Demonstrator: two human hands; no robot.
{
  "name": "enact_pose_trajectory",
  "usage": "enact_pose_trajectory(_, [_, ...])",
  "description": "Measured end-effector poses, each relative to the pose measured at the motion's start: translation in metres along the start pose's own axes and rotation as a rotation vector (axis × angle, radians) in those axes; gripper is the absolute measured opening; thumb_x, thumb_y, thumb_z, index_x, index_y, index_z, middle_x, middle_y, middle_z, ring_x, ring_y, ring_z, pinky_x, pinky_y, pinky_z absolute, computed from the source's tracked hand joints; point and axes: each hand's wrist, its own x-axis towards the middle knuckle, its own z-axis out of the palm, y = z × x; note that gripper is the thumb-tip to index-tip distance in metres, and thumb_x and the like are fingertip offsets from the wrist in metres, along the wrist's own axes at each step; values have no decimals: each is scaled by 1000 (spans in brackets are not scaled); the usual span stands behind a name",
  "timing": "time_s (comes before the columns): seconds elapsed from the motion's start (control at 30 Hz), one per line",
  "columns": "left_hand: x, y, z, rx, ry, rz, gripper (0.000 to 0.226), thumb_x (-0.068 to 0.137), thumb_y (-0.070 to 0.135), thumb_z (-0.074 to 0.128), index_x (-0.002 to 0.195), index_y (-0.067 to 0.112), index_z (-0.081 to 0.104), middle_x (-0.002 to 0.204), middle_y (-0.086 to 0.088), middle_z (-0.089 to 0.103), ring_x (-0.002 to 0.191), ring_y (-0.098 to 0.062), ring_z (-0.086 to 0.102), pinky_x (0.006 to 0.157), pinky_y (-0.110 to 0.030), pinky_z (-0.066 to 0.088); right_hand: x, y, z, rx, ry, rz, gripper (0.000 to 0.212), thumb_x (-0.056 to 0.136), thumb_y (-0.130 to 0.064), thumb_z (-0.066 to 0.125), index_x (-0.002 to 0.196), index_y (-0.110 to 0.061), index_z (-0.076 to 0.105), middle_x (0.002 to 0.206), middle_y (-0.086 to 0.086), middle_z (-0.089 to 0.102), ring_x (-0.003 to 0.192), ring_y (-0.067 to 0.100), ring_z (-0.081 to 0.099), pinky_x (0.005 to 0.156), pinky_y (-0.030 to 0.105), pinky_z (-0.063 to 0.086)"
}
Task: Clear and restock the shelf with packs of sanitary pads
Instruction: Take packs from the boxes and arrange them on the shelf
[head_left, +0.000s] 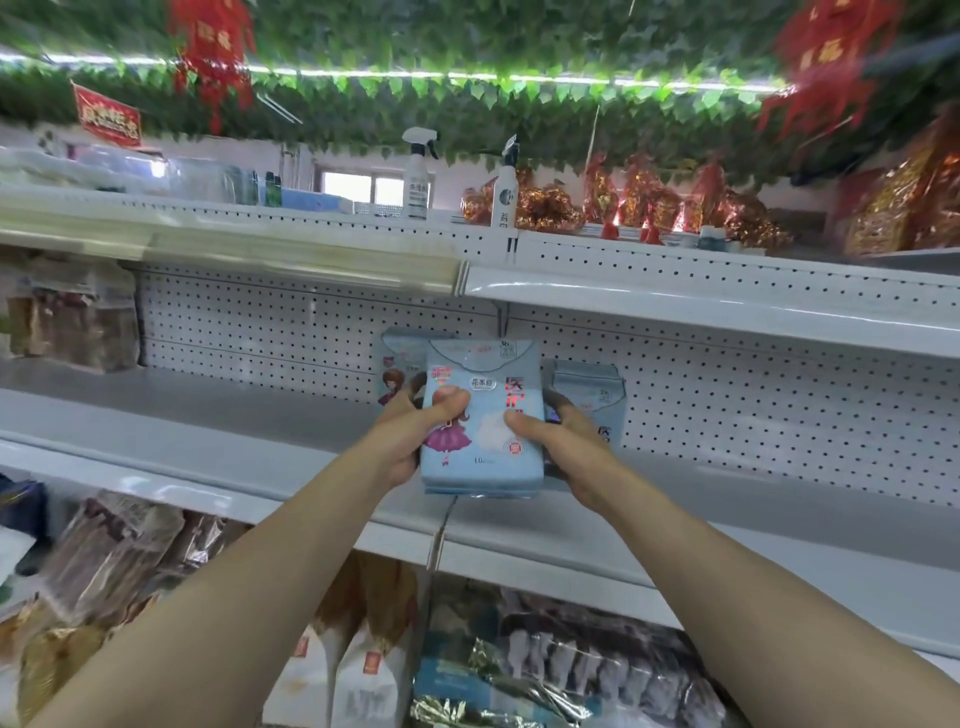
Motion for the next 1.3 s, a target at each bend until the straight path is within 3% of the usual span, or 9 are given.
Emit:
enact_pose_trajectory(0.23, [57, -12, -26, 92, -20, -51, 64, 77, 8, 82, 133, 16, 53, 116, -11, 72, 93, -26, 74, 67, -42, 61, 51, -11, 14, -272, 27, -167, 103, 85, -10, 79, 154, -52, 17, 138, -8, 55, 111, 15, 65, 92, 35, 58])
enact_pose_trajectory(0.37, [88, -17, -38, 375, -54, 35, 88, 63, 31, 91, 140, 24, 50, 123, 0, 70, 108, -19, 69, 96, -42, 56, 79, -19, 18, -603, 106, -222, 82, 83, -13, 79, 149, -38, 37, 136, -5, 52, 112, 18, 57, 91, 29, 55])
enact_pose_trajectory(0.47, [109, -20, -41, 551, -117, 52, 86, 69, 31, 91, 140, 32, 41, 121, 11, 67, 111, -12, 64, 95, -30, 51, 102, -17, 16, -699, 160, -231, 65, 80, -11, 81, 131, -31, 47, 130, 4, 56, 107, 21, 59, 67, 12, 50])
enact_pose_trajectory(0.53, [122, -25, -45, 613, -164, 59, 97, 58, 41, 92, 141, 35, 42, 119, 15, 69, 111, -11, 65, 100, -36, 51, 116, -11, 14, -739, 170, -237, 62, 75, -9, 85, 119, -33, 47, 129, 5, 55, 109, 21, 58, 67, 8, 47])
enact_pose_trajectory(0.7, [140, -12, -45, 799, -198, 187, 93, 65, 37, 91, 141, 42, 37, 130, 24, 53, 120, -2, 51, 106, -26, 38, 127, -3, 12, -844, 180, -266, 57, 70, -15, 89, 108, -31, 49, 123, 6, 55, 105, 21, 59, 82, 25, 53])
enact_pose_trajectory(0.8, [151, 10, -43, 1151, -179, 406, 116, 53, 65, 85, 152, 42, 29, 151, 7, 43, 141, -19, 31, 117, -42, 29, 125, -15, 9, -959, 139, -279, 57, 70, -20, 89, 112, -24, 50, 120, 1, 50, 105, 17, 54, 78, 24, 48])
enact_pose_trajectory(0.97, [166, 30, -29, 1542, -332, 434, 112, 57, 64, 86, 152, 36, 34, 158, -8, 32, 146, -21, 16, 113, -29, 19, 130, -34, 3, -1125, -56, -101, 70, 70, -30, 92, 116, -24, 40, 105, -2, 59, 95, 16, 60, 77, 33, 56])
enact_pose_trajectory(1.17, [188, 45, -14, 1782, -474, 290, 102, 48, 75, 82, 134, 31, 49, 113, 1, 51, 112, -18, 36, 85, -32, 41, 152, -52, 14, -1389, -144, -53, 104, 64, -40, 94, 145, -17, 34, 120, 6, 60, 94, 22, 67, 80, 40, 60])
enact_pose_trajectory(1.3, [205, 46, -16, 1794, -484, 332, 101, 41, 80, 80, 124, 32, 51, 104, 0, 47, 108, -18, 40, 89, -33, 47, 169, -51, 14, -1541, -132, -115, 76, 61, -52, 91, 120, -16, 58, 108, -1, 64, 94, 16, 59, 80, 32, 54])
